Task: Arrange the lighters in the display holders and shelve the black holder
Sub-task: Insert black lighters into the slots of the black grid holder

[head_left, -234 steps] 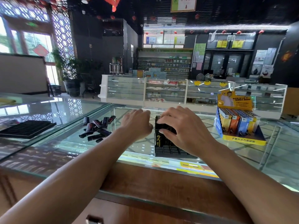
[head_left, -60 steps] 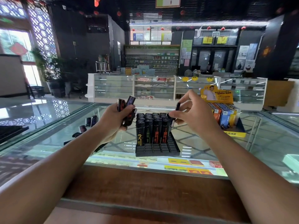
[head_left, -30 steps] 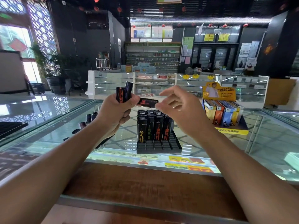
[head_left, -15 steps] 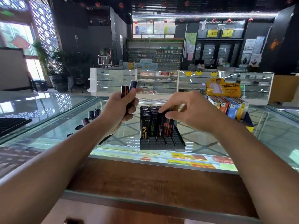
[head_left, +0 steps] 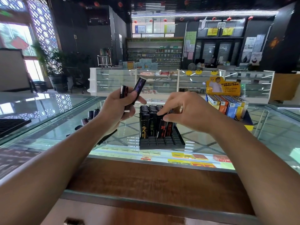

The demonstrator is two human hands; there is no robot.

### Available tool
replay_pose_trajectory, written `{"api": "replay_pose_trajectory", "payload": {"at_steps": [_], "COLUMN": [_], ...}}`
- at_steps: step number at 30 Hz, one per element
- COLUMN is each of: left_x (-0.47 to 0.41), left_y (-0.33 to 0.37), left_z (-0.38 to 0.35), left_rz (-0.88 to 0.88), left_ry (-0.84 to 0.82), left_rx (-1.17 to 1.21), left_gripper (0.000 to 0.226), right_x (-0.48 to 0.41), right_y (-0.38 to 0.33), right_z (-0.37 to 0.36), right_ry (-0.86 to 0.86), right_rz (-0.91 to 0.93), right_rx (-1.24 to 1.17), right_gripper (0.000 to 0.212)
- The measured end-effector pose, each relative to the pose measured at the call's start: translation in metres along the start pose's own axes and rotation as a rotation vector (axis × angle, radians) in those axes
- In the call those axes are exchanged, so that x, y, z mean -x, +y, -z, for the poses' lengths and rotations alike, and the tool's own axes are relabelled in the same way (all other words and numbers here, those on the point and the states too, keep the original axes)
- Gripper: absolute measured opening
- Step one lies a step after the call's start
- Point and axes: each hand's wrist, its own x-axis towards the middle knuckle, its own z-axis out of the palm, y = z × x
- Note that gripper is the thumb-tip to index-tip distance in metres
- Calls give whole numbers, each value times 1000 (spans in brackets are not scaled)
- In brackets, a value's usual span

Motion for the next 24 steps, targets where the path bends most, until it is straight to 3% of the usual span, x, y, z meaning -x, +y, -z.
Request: {"api": "replay_pose_trajectory", "payload": {"at_steps": [8,14,17,24], "left_x": [2,4,5,6], "left_y": [0,1,2,5], "left_z": [1,0,-3,-4], "left_rz": [-76,-97,-94,-109], "left_ry": [-43,-85,-112,-176], "left_rx": [-52,-91,-90,-40], "left_gripper": [13,15,18,34], "right_x": [-3,-2,-2,-5], "right_y": [0,-6,-9,-6], "right_z": [-2,-10,-13,-19], "right_ry": [54,406,387,420], "right_rz": [-33,-9,134,204], "right_rx": [6,-109,45,401], "right_gripper": [13,32,43,28]}}
